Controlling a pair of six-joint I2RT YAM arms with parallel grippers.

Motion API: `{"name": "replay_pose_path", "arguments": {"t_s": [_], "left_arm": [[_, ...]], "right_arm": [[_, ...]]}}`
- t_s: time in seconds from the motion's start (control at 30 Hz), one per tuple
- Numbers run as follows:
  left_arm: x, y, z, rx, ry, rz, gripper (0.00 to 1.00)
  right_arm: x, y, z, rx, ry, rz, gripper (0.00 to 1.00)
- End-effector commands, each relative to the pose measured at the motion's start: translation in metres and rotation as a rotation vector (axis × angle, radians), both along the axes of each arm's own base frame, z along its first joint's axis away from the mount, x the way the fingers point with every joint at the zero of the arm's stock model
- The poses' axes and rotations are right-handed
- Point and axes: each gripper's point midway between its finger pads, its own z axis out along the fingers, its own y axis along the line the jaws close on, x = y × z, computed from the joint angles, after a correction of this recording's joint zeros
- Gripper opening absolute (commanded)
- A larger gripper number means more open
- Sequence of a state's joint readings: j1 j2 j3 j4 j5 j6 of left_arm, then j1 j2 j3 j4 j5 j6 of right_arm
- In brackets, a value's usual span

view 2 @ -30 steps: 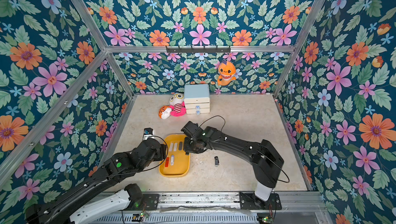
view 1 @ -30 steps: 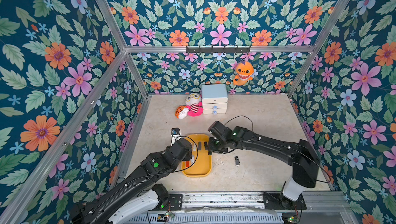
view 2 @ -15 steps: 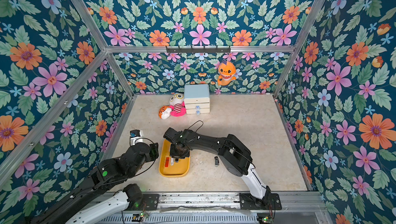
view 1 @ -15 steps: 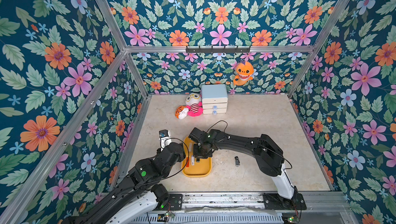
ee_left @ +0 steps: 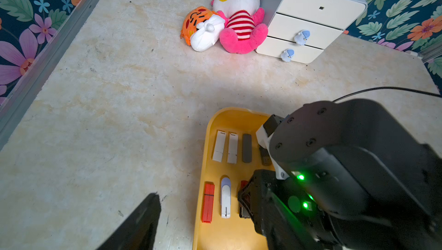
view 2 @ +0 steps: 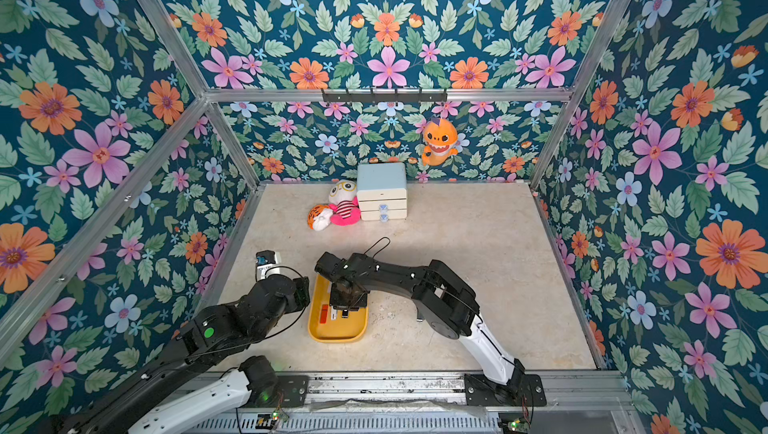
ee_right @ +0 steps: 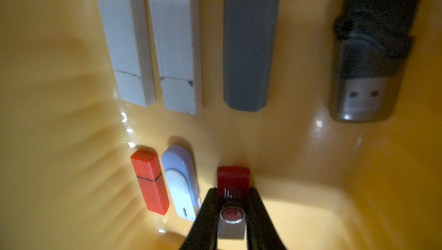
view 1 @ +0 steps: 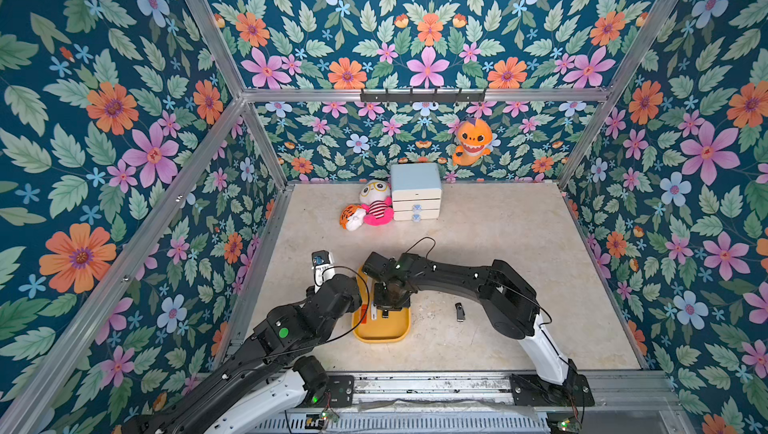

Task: Put the usb flash drive into the storage box
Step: Place the USB flash in the storage box, then pick up the USB flash from the center of the board.

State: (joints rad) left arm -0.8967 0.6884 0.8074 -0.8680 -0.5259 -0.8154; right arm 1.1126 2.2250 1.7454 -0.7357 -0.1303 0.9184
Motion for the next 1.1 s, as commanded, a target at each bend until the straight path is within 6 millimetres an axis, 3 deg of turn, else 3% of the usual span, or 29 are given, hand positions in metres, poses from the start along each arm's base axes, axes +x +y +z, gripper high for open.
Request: {"name": "replay_pose_path", "arguments": {"t_s": [0.0,0.2,0.4,0.5,0.63,0.73,0.87,0.97,1.07], "left_arm": [[0.001,0.0,0.0,0.008,-0.001,0.001,0.73],[0.001,0.0,-0.001,0.009,0.0,-0.001,0.74],[0.001,-0.002,-0.002,0.013,0.009,-0.005,0.74],[0.002,-0.004,-0.003,0.018,0.015,-0.013,0.74],[0.005,-0.018,0.0,0.016,0.023,-0.066,0.75],[0.011,-0.044,0.004,-0.028,0.039,-0.132,0.76],[0.02,-0.104,-0.002,-0.123,0.124,-0.251,0.74],[0.02,-0.156,-0.008,-0.109,0.143,-0.305,0.74],[0.018,-0.203,-0.034,-0.032,0.223,-0.326,0.74]], "right_arm": [[-0.002,-0.001,-0.001,-0.01,0.004,0.005,0.24],[-0.002,-0.002,0.01,0.005,-0.011,0.006,0.34],[0.007,-0.014,0.054,0.037,-0.109,0.004,0.37],[0.015,-0.036,0.078,0.043,-0.157,-0.014,0.38],[0.03,-0.097,0.099,0.039,-0.23,-0.102,0.39],[0.043,-0.161,0.108,0.024,-0.31,-0.199,0.4],[0.054,-0.26,0.1,-0.058,-0.442,-0.351,0.43],[0.049,-0.326,0.076,-0.121,-0.477,-0.469,0.45],[0.037,-0.366,0.054,-0.157,-0.477,-0.549,0.46]]}}
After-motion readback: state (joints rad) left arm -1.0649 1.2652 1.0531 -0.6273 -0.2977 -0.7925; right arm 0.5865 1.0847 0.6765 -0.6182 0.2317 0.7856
